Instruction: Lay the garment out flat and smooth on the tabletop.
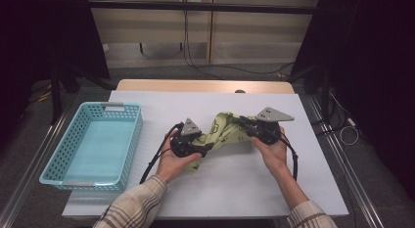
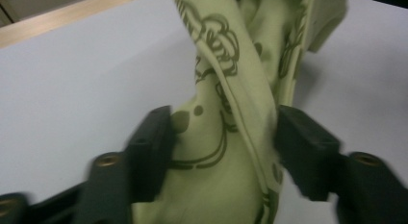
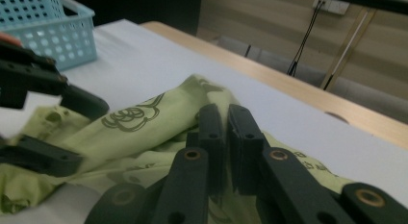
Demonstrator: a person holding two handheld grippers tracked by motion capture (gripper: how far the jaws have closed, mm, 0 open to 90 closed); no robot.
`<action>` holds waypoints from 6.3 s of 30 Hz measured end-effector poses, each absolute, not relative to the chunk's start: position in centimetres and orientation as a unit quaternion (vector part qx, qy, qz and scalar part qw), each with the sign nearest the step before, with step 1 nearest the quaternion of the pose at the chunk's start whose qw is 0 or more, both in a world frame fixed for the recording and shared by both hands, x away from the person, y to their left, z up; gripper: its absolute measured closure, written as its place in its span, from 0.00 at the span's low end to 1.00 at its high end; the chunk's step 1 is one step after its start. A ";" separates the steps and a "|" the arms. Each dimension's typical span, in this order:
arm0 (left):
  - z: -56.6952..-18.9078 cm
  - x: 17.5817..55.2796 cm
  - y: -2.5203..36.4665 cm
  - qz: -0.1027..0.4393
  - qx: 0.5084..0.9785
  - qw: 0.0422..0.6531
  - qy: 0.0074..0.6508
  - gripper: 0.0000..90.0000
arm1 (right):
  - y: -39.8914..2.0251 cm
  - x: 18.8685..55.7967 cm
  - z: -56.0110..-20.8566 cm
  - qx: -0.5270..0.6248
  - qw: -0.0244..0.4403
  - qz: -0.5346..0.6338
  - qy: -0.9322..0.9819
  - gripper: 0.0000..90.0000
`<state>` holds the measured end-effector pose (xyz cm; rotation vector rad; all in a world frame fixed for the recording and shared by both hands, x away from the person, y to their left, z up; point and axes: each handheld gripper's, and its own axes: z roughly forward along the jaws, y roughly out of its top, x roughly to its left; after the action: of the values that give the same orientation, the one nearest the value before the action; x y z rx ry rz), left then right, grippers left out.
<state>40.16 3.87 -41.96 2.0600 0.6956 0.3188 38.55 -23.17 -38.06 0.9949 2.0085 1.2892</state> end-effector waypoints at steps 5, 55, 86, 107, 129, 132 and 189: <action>-41.1 40.5 5.0 0.104 0.818 0.482 0.297 0.94 | -23.6 38.1 -36.7 0.364 0.283 0.500 0.734 0.95; -40.6 39.1 1.6 0.055 0.839 0.494 0.222 0.68 | -18.4 37.2 -37.3 0.297 0.213 0.518 0.773 0.94; -40.7 43.9 10.4 0.113 0.795 0.465 0.372 0.99 | -21.6 36.8 -38.6 0.332 0.217 0.497 0.772 0.45; -45.6 45.7 10.9 0.082 0.816 0.384 0.425 0.98 | -21.7 36.9 -44.3 0.321 0.251 0.393 0.824 0.42; -42.1 44.5 11.0 0.098 0.810 0.439 0.376 0.98 | -21.4 38.7 -39.9 0.330 0.281 0.488 0.758 0.93; -40.7 44.1 10.9 0.104 0.798 0.466 0.367 0.98 | -22.4 38.6 -38.1 0.333 0.293 0.507 0.739 0.96; -43.2 41.1 2.9 0.094 0.854 0.453 0.237 0.71 | -20.7 40.8 -38.6 0.343 0.255 0.484 0.763 0.96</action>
<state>41.11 2.85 -43.20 2.1093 0.5850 0.2310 40.84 -20.73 -38.56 0.9316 2.0726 1.3142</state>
